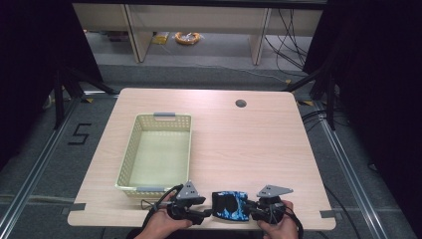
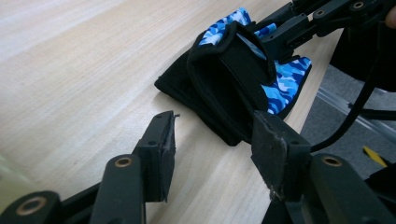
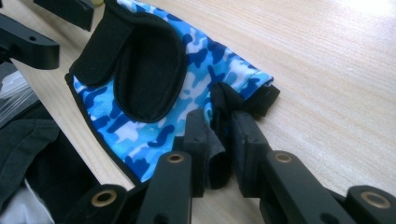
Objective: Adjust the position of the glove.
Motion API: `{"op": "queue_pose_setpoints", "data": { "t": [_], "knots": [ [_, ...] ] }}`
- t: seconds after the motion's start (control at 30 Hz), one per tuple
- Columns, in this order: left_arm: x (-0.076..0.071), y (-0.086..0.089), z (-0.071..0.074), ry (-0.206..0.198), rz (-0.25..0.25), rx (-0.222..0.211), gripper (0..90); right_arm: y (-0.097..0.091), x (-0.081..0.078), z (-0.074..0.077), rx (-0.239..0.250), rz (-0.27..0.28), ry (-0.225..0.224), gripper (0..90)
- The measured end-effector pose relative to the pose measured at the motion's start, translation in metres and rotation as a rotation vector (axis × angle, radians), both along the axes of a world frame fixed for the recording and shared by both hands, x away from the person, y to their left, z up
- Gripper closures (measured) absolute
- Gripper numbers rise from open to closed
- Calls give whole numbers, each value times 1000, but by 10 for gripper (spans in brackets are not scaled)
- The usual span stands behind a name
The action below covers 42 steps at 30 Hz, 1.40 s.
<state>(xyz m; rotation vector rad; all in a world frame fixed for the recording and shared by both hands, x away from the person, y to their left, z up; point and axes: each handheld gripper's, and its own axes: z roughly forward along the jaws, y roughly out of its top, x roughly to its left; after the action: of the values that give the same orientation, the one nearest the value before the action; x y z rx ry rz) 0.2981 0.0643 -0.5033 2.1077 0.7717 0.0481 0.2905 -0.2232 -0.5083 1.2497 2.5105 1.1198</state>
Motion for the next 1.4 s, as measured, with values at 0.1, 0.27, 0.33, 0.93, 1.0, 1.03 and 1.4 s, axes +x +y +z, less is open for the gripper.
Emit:
{"op": "queue_pose_setpoints", "data": {
  "t": [0.1, 0.27, 0.33, 0.93, 1.0, 1.03, 1.4],
  "knots": [
    [1, -2, -3, 17, 6, -1, 511, 0, 2, -2, 20, 7, -16, 786],
    [2, -8, -6, 49, 8, -8, 529, -3, 4, -1, 5, 53, -11, 785],
    [5, -9, -7, 43, -6, -3, 543, -4, 4, -1, 15, 60, -4, 785],
    [11, -25, -15, 30, 7, -10, 662, -6, 6, -3, 30, 70, -12, 781],
    [10, -26, -16, 29, 20, -17, 689, -6, 6, -4, 43, 74, -10, 781],
    [10, -25, -16, 30, 21, -23, 710, -6, 7, -4, 43, 74, -10, 781],
    [6, -24, -16, -24, 42, -10, 813, -6, 7, -3, 33, 67, 0, 783]
  ]
}}
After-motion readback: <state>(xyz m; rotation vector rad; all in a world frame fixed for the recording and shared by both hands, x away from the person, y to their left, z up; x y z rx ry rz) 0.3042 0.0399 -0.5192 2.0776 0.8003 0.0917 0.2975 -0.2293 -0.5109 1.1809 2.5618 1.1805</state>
